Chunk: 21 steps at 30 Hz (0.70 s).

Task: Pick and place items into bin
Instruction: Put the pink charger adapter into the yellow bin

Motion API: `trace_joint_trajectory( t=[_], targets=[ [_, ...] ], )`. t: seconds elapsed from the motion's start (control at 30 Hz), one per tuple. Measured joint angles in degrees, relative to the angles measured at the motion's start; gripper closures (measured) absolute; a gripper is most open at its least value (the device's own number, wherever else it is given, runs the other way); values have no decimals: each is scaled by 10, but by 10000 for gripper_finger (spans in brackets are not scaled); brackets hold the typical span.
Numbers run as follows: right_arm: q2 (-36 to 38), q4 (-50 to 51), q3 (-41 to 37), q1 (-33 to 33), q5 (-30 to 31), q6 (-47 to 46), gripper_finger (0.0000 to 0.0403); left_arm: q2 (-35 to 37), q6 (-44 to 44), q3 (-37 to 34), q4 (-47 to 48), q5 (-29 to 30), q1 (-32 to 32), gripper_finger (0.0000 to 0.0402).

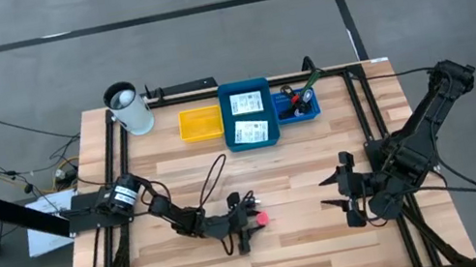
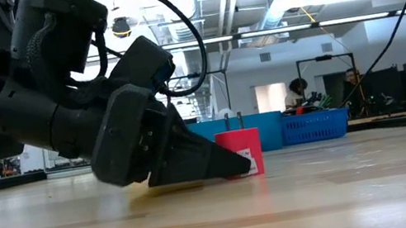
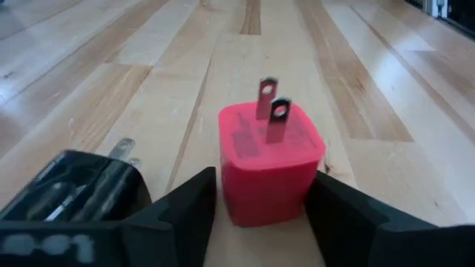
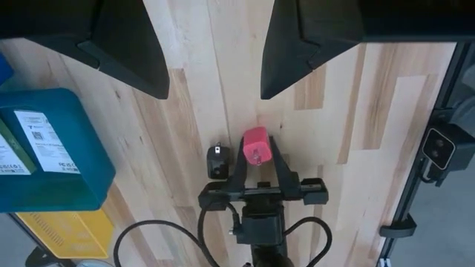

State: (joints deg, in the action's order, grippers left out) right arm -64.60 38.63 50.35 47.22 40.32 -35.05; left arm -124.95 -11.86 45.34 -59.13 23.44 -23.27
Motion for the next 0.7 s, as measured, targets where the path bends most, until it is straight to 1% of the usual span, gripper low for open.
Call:
trace_joint_trajectory(
  t=[0.13, 0.17, 0.3, 0.43, 0.5, 0.57, 0.63, 0.7],
  targets=[
    [0, 0, 0, 0, 0, 0, 194, 0, -2, 0, -20, -11, 0, 261],
    [0, 0, 0, 0, 0, 0, 194, 0, -2, 0, -25, -18, 0, 267],
    [0, 0, 0, 0, 0, 0, 194, 0, -8, 0, -53, -37, -1, 267],
    [0, 1, 0, 0, 0, 0, 194, 1, -9, -1, -96, -37, -5, 260],
    [0, 2, 0, 0, 0, 0, 194, 11, -4, -7, -110, -19, -8, 253],
    [0, 2, 0, 0, 0, 0, 194, 32, 11, -14, -109, 10, -10, 254],
    [0, 3, 0, 0, 0, 0, 194, 64, 38, -27, -105, 45, -11, 263],
    [0, 4, 0, 0, 0, 0, 194, 104, 62, -41, -86, 97, -12, 265]
  ],
)
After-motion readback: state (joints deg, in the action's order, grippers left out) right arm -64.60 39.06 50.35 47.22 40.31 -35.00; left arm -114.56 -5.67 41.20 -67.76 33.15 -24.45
